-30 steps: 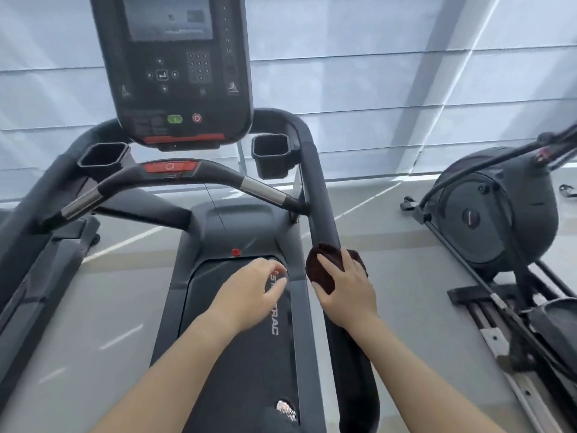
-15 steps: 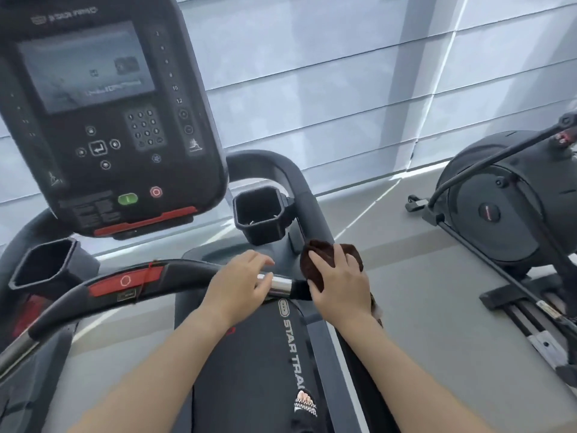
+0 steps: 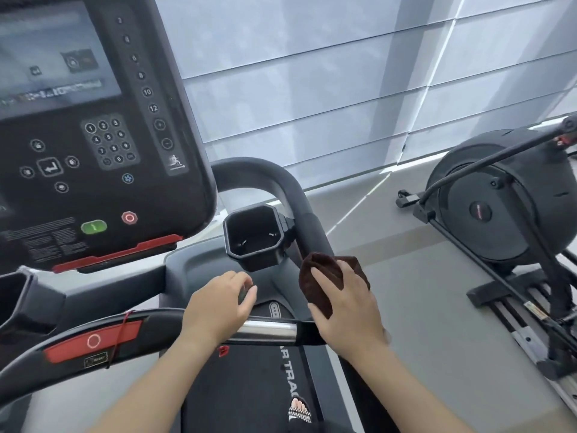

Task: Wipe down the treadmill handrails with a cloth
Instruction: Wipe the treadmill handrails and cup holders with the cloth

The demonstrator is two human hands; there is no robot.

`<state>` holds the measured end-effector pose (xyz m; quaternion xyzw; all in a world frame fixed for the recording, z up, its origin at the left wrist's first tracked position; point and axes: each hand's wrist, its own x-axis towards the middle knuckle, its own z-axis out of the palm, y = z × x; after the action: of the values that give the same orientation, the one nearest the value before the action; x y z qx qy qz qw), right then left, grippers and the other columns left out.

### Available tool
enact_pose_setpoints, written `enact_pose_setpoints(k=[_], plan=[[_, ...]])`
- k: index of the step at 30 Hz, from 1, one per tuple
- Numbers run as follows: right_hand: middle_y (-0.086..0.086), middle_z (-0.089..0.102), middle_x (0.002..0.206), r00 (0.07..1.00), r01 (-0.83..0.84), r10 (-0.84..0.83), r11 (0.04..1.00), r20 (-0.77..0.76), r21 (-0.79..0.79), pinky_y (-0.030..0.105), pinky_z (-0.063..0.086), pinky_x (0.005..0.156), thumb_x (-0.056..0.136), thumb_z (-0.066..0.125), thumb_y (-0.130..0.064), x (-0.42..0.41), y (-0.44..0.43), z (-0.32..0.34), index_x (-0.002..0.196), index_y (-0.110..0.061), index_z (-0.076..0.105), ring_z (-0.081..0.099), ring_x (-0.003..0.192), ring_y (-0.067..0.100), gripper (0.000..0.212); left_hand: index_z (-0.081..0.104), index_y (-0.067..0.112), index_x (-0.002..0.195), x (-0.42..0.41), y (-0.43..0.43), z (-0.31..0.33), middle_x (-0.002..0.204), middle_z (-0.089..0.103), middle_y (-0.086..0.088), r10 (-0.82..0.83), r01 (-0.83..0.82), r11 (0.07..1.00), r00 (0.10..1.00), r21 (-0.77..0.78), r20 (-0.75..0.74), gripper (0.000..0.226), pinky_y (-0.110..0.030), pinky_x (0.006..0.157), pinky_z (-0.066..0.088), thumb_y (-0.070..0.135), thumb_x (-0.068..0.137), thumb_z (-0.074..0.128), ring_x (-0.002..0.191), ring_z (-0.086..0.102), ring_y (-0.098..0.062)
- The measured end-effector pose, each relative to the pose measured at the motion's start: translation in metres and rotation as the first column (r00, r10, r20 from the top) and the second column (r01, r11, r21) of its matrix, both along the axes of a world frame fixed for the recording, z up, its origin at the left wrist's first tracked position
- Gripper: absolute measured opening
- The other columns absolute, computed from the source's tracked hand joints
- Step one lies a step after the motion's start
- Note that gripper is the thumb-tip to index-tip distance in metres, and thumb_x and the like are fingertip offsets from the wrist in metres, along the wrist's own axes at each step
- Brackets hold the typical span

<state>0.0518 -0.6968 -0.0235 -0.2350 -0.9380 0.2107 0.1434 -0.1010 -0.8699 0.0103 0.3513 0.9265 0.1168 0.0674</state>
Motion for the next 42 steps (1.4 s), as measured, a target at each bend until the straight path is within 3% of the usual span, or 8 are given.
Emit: enact_pose_setpoints(k=[8,15,20,27,31,35,38,42], plan=[[0.007,0.04,0.143,0.996,0.07,-0.066,0.995,0.061,-0.065,0.044,0.043,0.099,0.082,0.06,-0.044,-0.041,0.014,0.012,0.134,-0.038,0.044,0.042,0.124,0.029,0.055,0.053,0.035,0.096,0.001,0.0,-0.002,0.091,0.059,0.015,-0.027,0.027,1.0,0.999,-0.006,0.021,0.019,-0.028,0.064,0.045,0.045,0.09,0.038,0.089,0.054,-0.005],[0.012,0.049,0.135,0.997,0.066,-0.067,0.997,0.03,0.033,0.047,0.05,0.086,0.071,0.074,-0.041,-0.014,-0.001,0.002,0.128,-0.033,0.053,0.052,0.114,0.035,0.062,0.054,0.033,0.096,0.001,-0.003,-0.003,0.091,0.059,0.014,-0.053,0.053,0.999,0.999,0.01,-0.005,0.022,-0.026,0.06,0.038,0.045,0.091,0.037,0.087,0.053,-0.007],[0.006,0.047,0.138,0.995,0.096,-0.094,0.994,0.044,-0.043,0.044,0.044,0.096,0.082,0.064,-0.039,-0.053,0.015,0.013,0.133,-0.034,0.049,0.046,0.119,0.03,0.054,0.056,0.031,0.098,-0.001,-0.005,-0.002,0.095,0.058,0.013,-0.065,0.064,0.998,0.997,0.025,0.029,0.023,-0.027,0.064,0.042,0.044,0.091,0.038,0.091,0.053,-0.008],[0.005,0.057,0.126,0.968,0.026,-0.059,0.99,-0.245,-0.135,0.041,0.049,0.093,0.083,0.068,-0.021,-0.066,0.007,0.035,0.126,-0.023,0.056,0.056,0.109,0.028,0.045,0.059,0.033,0.094,-0.037,-0.033,0.019,0.098,0.058,0.017,0.006,-0.007,0.994,1.0,0.109,0.009,0.019,-0.029,0.068,0.048,0.041,0.09,0.043,0.093,0.053,-0.006],[0.008,0.057,0.128,0.925,-0.137,0.1,0.988,-0.366,-0.077,0.04,0.045,0.098,0.083,0.069,-0.022,-0.113,-0.025,0.049,0.127,-0.02,0.056,0.052,0.113,0.026,0.047,0.06,0.033,0.093,-0.053,-0.064,0.019,0.099,0.06,0.016,0.139,-0.14,0.985,0.99,0.096,0.022,0.018,-0.03,0.071,0.048,0.041,0.09,0.044,0.093,0.055,-0.007],[0.008,0.055,0.129,0.948,-0.31,0.309,0.951,-0.07,0.004,0.047,0.038,0.1,0.085,0.065,-0.03,-0.143,-0.057,0.027,0.132,-0.026,0.05,0.05,0.117,0.029,0.049,0.06,0.035,0.09,-0.049,-0.074,0.012,0.096,0.063,0.016,0.284,-0.287,0.952,0.958,0.102,0.047,0.026,-0.03,0.068,0.044,0.048,0.089,0.038,0.087,0.056,-0.007],[0.006,0.068,0.101,0.931,-0.352,0.365,0.91,-0.018,0.22,0.048,0.05,0.082,0.065,0.085,-0.027,-0.143,-0.059,0.012,0.116,-0.024,0.065,0.064,0.092,0.026,0.055,0.06,0.036,0.091,-0.049,-0.073,0.013,0.093,0.062,0.018,0.281,-0.284,0.955,0.959,0.081,0.047,0.03,-0.029,0.065,0.043,0.052,0.087,0.035,0.085,0.054,-0.005],[0.006,0.069,0.096,0.913,-0.347,0.4,0.866,-0.082,0.36,0.045,0.052,0.074,0.06,0.088,-0.027,-0.14,-0.038,0.0,0.112,-0.022,0.067,0.066,0.087,0.026,0.057,0.061,0.036,0.089,-0.05,-0.075,0.012,0.093,0.062,0.019,0.27,-0.273,0.959,0.961,0.072,0.051,0.032,-0.027,0.063,0.039,0.053,0.086,0.033,0.085,0.052,-0.004]])
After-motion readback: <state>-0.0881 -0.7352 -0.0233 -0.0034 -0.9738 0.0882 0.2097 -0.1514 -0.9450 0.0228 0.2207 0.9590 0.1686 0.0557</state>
